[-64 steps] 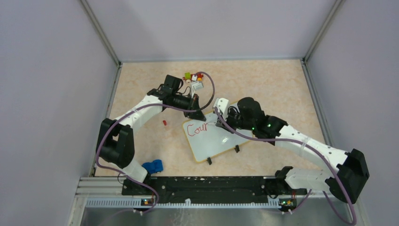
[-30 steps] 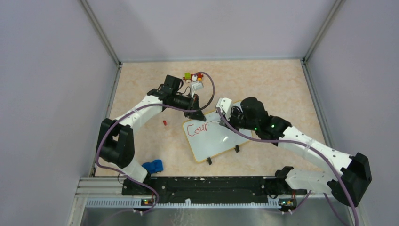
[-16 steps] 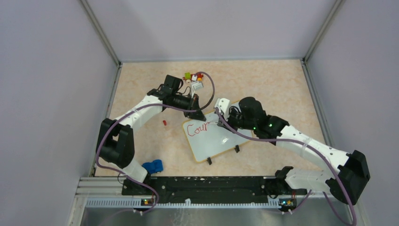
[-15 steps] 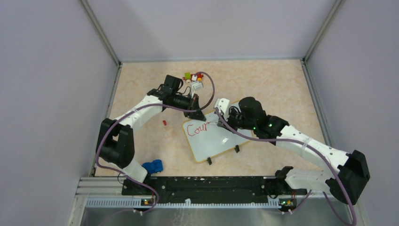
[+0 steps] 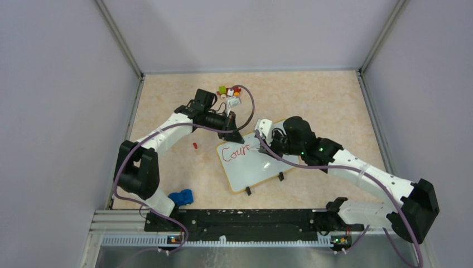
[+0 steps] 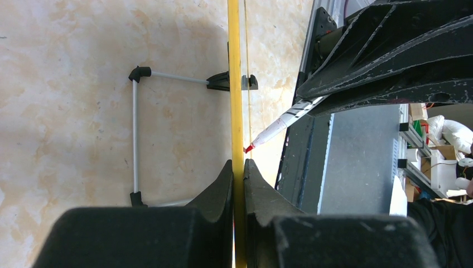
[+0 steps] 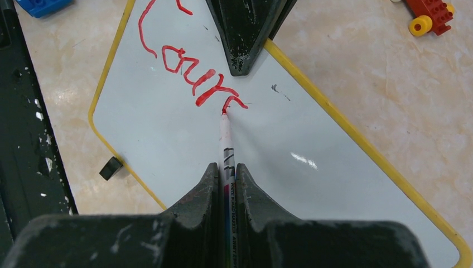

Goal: Write a sentence on the whiteboard

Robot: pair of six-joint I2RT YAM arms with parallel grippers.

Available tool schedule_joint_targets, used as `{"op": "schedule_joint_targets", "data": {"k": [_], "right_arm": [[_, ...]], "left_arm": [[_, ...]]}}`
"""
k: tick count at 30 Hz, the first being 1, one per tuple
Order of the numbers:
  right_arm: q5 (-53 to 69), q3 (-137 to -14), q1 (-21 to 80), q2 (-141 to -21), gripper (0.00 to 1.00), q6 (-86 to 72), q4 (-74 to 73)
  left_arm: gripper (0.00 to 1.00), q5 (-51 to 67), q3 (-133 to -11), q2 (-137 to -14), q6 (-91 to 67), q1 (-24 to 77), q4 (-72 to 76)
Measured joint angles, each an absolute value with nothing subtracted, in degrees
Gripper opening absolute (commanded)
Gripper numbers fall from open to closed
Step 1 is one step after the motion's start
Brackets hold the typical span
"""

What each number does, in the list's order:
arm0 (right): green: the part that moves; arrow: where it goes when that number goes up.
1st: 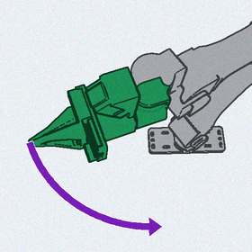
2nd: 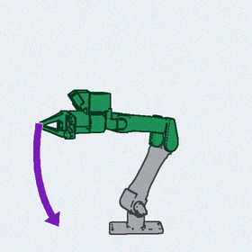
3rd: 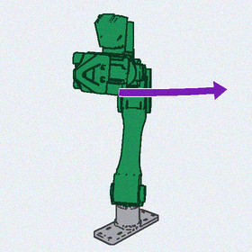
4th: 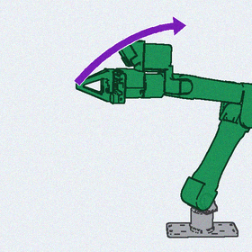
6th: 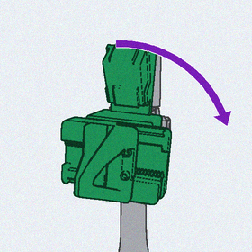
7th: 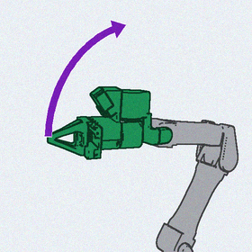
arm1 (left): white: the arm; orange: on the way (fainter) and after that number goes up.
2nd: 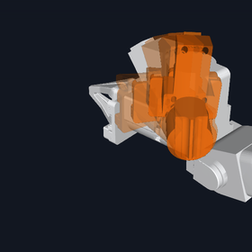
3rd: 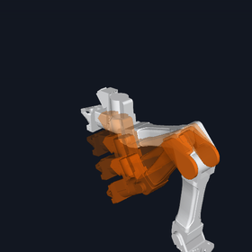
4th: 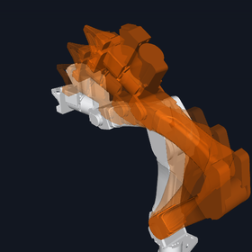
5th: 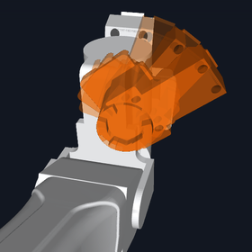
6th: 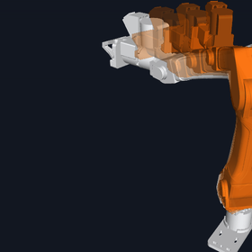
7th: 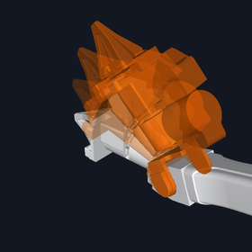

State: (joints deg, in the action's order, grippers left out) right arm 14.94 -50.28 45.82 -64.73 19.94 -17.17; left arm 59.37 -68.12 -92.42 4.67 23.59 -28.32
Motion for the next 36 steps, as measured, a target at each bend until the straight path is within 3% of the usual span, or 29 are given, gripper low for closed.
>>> {"op": "schedule_joint_targets", "data": {"k": [36], "right_arm": [[11.42,-51.07,45.19,-63.44,0.0,19.79,-17.78]], "left_arm": [[0.0,59.37,-68.1,-92.42,4.64,23.59,-28.27]]}}
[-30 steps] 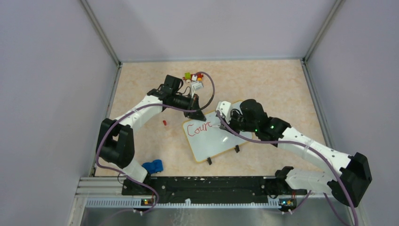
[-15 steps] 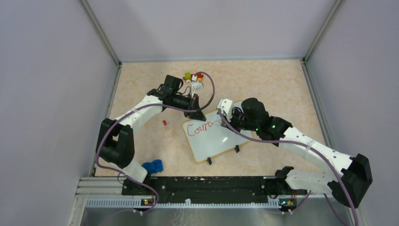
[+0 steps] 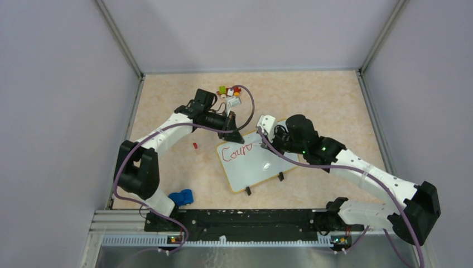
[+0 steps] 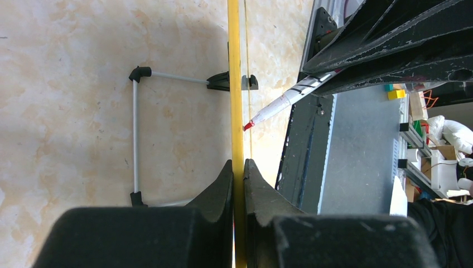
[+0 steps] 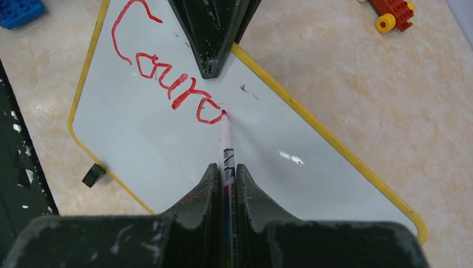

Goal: Write a sentence on the whiteboard

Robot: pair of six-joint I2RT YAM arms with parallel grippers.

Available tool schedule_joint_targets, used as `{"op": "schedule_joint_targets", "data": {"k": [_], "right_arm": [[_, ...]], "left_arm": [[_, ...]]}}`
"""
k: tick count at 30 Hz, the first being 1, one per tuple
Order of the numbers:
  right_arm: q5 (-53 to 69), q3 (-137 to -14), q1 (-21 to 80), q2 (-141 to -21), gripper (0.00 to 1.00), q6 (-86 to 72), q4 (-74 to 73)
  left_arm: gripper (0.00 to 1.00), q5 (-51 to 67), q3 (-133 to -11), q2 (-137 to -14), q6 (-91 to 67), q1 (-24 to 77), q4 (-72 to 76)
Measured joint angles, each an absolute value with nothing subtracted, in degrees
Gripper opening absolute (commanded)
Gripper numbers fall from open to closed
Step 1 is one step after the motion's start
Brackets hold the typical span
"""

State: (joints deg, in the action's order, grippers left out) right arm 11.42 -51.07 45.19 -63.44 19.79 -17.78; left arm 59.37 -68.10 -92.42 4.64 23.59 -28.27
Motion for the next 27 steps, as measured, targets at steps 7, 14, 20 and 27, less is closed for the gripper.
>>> {"op": "schedule_joint_targets", "data": {"k": [7,14,20,27], "right_arm": [[11.84,-51.05,45.17,-63.44,0.0,19.88,-17.87],[12.6,-50.04,45.17,-63.29,0.0,19.94,-18.46],[12.88,-49.08,45.17,-62.48,0.0,19.99,-19.33],[12.01,-48.77,45.12,-61.43,0.0,20.45,-20.8]], "left_arm": [[0.0,59.4,-68.1,-92.42,4.64,23.59,-28.27],[0.0,59.37,-68.1,-92.42,4.67,23.59,-28.27],[0.0,59.37,-68.1,-92.42,4.67,23.59,-28.27],[0.0,59.44,-68.1,-92.42,4.64,23.59,-28.27]]}}
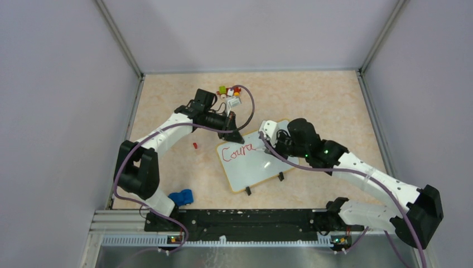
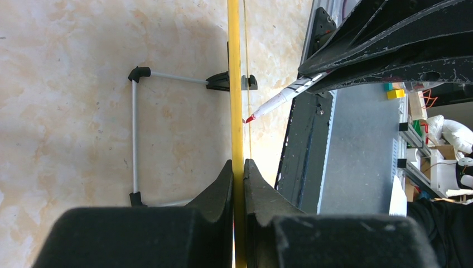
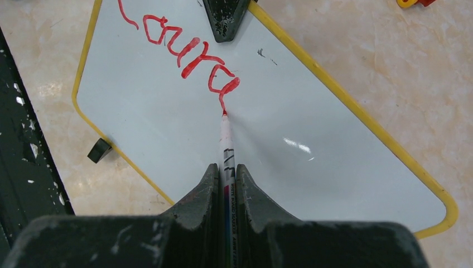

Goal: Write a sentence on the whiteboard

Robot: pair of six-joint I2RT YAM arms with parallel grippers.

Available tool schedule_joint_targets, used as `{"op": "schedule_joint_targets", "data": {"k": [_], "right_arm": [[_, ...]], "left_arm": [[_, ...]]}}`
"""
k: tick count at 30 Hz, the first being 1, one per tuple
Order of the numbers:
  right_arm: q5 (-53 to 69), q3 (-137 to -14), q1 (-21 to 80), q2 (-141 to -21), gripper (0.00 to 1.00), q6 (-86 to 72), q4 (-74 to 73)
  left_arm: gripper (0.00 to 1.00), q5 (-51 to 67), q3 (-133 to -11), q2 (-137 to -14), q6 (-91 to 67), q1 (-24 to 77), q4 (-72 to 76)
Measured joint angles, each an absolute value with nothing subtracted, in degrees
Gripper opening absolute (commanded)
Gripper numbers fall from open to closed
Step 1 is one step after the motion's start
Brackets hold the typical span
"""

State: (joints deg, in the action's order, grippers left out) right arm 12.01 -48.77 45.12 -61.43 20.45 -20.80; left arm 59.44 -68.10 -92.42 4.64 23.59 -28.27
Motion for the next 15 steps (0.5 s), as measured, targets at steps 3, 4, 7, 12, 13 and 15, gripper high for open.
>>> {"op": "schedule_joint_targets", "data": {"k": [3,4,7,12,13,15], "right_arm": [[11.97,-48.82,45.06,-60.93,0.0,20.47,-21.52],[11.97,-48.86,45.06,-60.75,0.0,20.47,-21.8],[11.9,-48.88,44.8,-60.31,0.0,20.45,-22.5],[11.64,-48.88,43.35,-60.27,0.0,20.21,-22.44],[11.77,-48.88,42.85,-60.27,0.0,19.88,-22.39],[12.51,-48.9,41.74,-60.27,0.0,19.27,-22.41]], "left_arm": [[0.0,59.53,-68.1,-92.42,4.64,23.59,-28.27],[0.0,59.53,-68.1,-92.42,4.64,23.59,-28.27],[0.0,59.55,-68.05,-92.42,4.64,23.59,-28.27],[0.0,59.59,-68.03,-92.42,4.64,23.59,-28.25],[0.0,59.59,-68.03,-92.42,4.62,23.59,-28.25],[0.0,59.57,-68.03,-92.42,4.62,23.59,-28.21]]}}
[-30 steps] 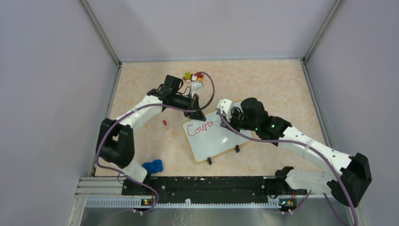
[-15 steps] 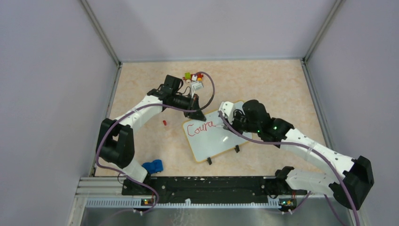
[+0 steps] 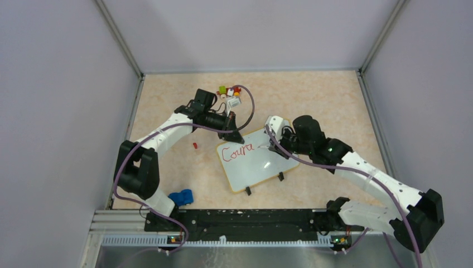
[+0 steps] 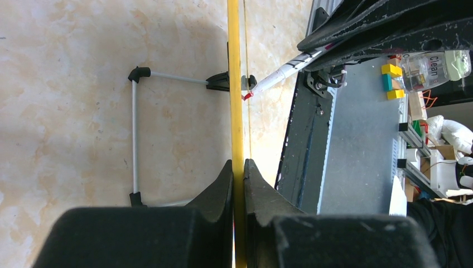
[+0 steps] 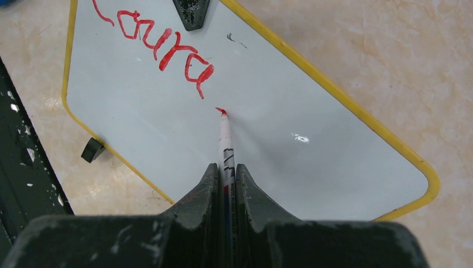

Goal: Write a sentence on the whiteboard

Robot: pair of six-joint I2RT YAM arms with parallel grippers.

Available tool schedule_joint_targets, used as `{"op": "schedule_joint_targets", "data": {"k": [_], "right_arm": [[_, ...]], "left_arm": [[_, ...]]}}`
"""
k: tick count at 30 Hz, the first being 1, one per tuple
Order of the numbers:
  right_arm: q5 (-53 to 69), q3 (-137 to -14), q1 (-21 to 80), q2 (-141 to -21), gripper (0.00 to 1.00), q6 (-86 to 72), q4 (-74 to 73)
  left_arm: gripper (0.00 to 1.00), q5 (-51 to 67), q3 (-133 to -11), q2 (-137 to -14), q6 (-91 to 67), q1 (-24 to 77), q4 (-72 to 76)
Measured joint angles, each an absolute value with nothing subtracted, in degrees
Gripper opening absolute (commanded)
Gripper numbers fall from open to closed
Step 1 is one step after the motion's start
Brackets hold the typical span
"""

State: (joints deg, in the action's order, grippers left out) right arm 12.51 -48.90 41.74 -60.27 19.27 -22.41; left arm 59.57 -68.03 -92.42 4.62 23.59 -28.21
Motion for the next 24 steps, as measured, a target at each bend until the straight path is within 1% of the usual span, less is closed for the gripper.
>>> {"op": "schedule_joint_targets", "data": {"k": [8,24], "right_arm": [[15.77,-49.56,39.18,-60.29,0.0,17.58,-22.96],[17.69,-49.54,38.81,-60.36,0.0,16.84,-22.92]], "left_arm": [[0.0,59.66,-67.99,-92.4,4.58,23.59,-28.14],[0.0,59.79,-67.81,-92.4,4.36,23.59,-27.73]]}}
